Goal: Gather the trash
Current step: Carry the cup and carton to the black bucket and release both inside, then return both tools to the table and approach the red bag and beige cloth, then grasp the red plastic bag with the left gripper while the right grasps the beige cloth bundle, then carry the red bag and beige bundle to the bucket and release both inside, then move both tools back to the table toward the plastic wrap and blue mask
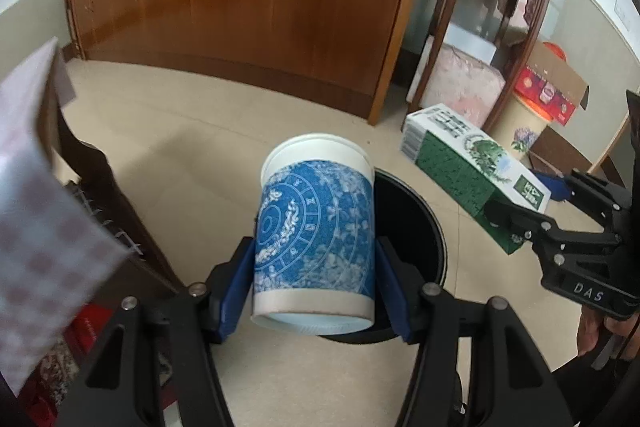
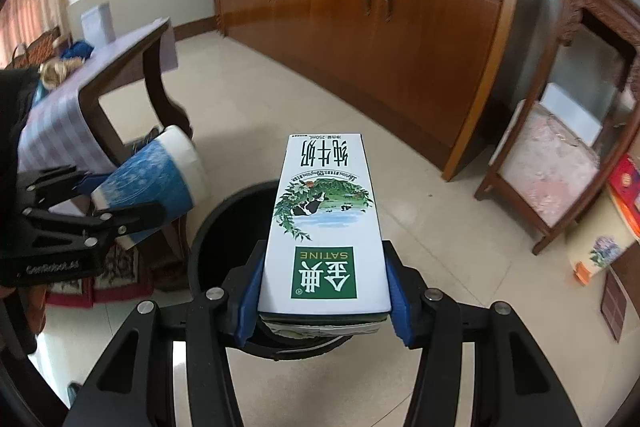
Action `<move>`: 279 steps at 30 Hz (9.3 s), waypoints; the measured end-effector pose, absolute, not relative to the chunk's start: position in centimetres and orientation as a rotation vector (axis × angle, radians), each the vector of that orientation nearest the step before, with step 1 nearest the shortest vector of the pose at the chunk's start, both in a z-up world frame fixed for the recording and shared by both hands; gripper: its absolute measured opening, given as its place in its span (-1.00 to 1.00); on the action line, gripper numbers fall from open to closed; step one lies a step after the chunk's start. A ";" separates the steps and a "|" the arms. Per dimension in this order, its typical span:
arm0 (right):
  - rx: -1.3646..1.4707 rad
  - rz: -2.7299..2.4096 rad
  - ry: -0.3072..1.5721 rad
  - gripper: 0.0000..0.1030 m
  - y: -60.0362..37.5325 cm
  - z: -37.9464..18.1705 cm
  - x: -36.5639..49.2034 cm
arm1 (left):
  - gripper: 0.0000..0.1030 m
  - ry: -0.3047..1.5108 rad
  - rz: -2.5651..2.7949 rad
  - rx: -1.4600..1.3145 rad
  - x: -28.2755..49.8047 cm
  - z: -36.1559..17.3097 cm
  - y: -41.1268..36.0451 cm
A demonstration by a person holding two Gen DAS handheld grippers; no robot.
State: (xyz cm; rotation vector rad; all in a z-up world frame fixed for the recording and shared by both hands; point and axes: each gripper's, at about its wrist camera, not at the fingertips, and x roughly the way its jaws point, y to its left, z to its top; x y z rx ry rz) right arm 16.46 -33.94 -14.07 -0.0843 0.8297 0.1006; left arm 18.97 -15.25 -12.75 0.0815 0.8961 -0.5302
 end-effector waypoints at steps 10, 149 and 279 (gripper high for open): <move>-0.092 0.131 0.953 1.00 -35.5 -19.8 18.9 | 1.00 0.988 -0.395 0.046 18.4 -16.3 -12.3; -0.131 0.564 0.684 -0.72 -1.3 -1.2 24.1 | -0.40 0.659 0.140 -0.184 15.6 -1.7 17.5; -0.120 0.431 0.608 1.00 -15.2 -1.4 13.2 | 0.99 0.636 0.035 -0.016 9.4 -1.6 4.8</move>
